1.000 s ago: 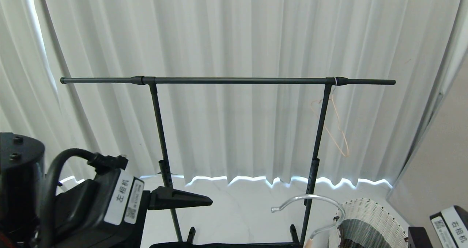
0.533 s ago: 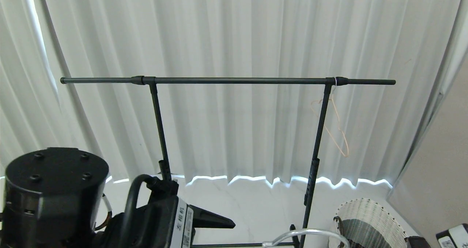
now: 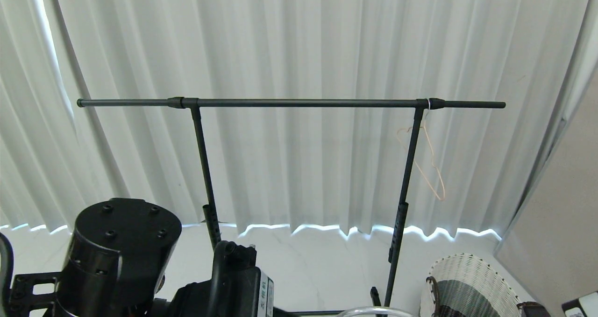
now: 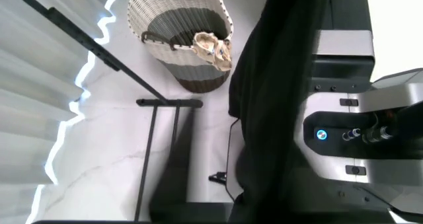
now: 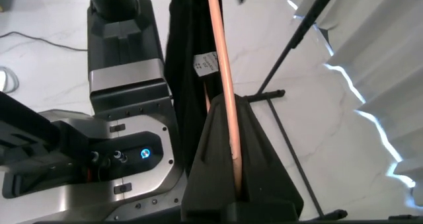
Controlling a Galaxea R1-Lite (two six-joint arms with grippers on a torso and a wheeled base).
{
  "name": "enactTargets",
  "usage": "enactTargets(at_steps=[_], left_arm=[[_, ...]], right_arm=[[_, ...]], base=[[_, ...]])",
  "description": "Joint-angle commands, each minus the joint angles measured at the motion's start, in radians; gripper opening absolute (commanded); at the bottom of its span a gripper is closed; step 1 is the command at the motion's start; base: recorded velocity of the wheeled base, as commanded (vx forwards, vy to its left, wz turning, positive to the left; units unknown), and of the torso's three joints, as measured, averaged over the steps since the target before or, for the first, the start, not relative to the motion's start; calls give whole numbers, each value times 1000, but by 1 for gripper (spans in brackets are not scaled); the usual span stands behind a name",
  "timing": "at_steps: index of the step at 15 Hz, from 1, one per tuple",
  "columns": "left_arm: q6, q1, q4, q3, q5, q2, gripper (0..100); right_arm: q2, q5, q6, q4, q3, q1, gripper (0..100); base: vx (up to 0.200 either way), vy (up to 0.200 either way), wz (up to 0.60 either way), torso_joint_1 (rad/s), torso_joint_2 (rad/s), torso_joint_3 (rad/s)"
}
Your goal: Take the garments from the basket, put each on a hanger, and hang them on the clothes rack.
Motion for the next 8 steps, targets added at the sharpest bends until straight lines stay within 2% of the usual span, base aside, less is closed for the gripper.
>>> enactTargets(at_steps=[1, 4, 5, 8], left_arm=[[0, 0, 0, 0, 5, 6, 0], [0, 0, 0, 0, 5, 8, 0], [0, 0, 0, 0, 5, 9, 0], [-2, 20, 0, 0, 7, 23, 0]], right_arm=[[1, 0, 0, -1, 0, 1, 0], [1, -29, 0, -1, 2, 1, 0], [1, -37, 0, 1, 3, 1, 100], [2, -42, 0, 2, 5, 1, 100]], base=[[0, 0, 0, 0, 0, 0], [0, 0, 0, 0, 0, 0], [0, 0, 0, 0, 0, 0], [0, 0, 0, 0, 0, 0]])
